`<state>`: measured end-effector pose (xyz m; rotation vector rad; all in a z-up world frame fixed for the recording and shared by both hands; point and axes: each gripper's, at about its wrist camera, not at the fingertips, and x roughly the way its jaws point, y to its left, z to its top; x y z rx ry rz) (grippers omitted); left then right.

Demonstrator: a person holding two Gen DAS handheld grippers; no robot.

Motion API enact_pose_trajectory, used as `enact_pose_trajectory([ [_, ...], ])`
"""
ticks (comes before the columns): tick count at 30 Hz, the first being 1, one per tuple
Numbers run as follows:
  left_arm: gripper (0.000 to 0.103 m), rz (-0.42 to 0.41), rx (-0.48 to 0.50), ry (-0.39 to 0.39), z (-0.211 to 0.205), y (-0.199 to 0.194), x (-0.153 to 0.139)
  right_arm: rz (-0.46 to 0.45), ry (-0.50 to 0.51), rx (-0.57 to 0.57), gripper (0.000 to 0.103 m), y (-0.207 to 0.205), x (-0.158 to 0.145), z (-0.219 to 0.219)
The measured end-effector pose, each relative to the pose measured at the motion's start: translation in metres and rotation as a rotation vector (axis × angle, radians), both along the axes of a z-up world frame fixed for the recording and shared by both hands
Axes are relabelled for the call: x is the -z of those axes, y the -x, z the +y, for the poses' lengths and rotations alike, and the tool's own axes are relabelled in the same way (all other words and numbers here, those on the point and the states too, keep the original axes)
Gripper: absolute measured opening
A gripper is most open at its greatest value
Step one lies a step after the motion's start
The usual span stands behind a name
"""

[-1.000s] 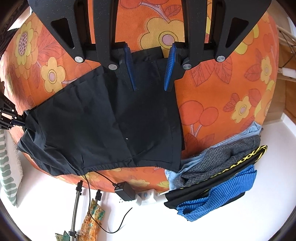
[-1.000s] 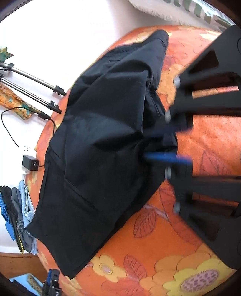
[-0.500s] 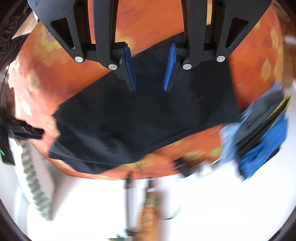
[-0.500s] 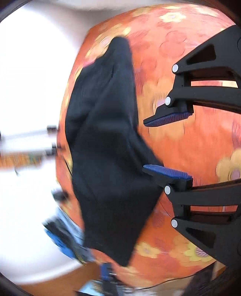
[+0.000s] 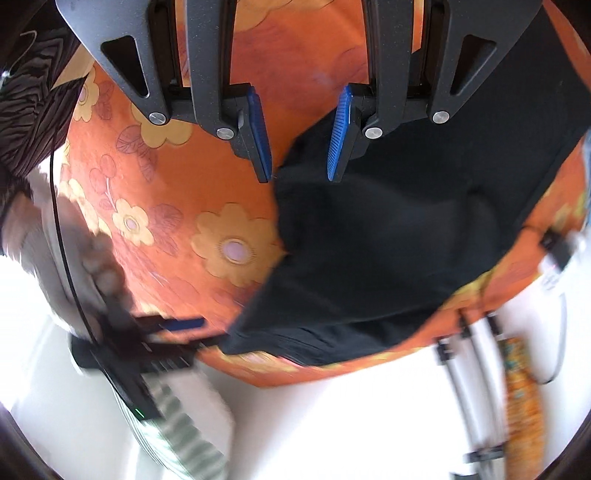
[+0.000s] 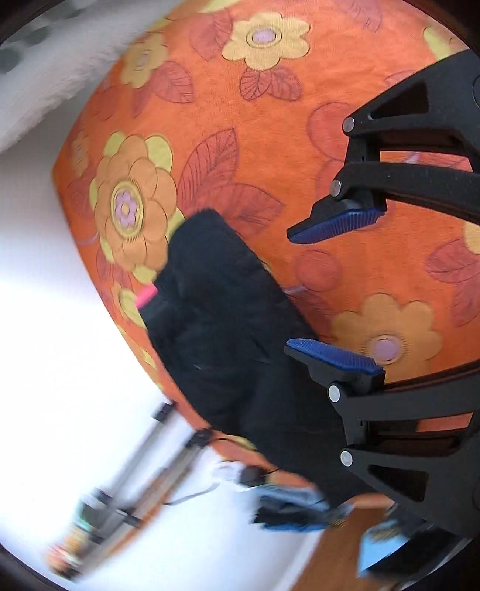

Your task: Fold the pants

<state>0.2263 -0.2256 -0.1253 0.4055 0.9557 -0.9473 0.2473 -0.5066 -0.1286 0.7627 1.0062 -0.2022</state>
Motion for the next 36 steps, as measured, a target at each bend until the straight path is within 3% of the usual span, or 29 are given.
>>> enact_pose_trajectory([
  [5,0.030,0.014,0.019,-0.054,-0.017,0.000,0.017,-0.004,-0.121,0.073,0.058,-0.020,0.022,-0.020],
  [9,0.030,0.075,-0.012,-0.046,-0.016,-0.009,0.026,-0.003,-0.104,0.059,0.058,-0.037,0.029,-0.019],
  [10,0.030,0.086,-0.016,-0.044,-0.015,-0.010,0.028,-0.009,-0.095,0.056,0.053,-0.040,0.030,-0.018],
  [13,0.030,0.086,-0.001,-0.064,-0.016,-0.005,0.034,-0.023,-0.042,-0.002,0.015,-0.051,0.024,-0.014],
  [17,0.030,0.078,0.043,-0.071,-0.021,0.001,0.035,-0.116,0.138,-0.058,0.013,-0.060,-0.015,-0.010],
  [20,0.030,0.052,0.066,-0.071,-0.027,0.006,0.036,-0.138,0.250,-0.065,0.012,-0.067,-0.029,-0.007],
  [25,0.030,0.055,0.064,-0.072,-0.028,0.007,0.035,-0.023,0.303,-0.067,0.013,-0.080,-0.002,-0.008],
  [27,0.030,0.069,0.047,-0.061,-0.022,0.007,0.032,0.008,0.338,-0.063,0.019,-0.078,0.002,-0.011],
  [29,0.030,0.066,0.015,-0.040,-0.013,0.005,0.026,0.007,0.376,-0.043,0.033,-0.073,-0.004,-0.014],
  [32,0.030,0.038,-0.047,-0.010,0.013,0.006,0.012,-0.017,0.440,-0.035,0.042,-0.058,-0.021,-0.014],
  [36,0.030,0.010,-0.168,0.024,0.062,0.001,-0.013,-0.070,0.466,-0.082,0.044,-0.047,-0.046,0.001],
])
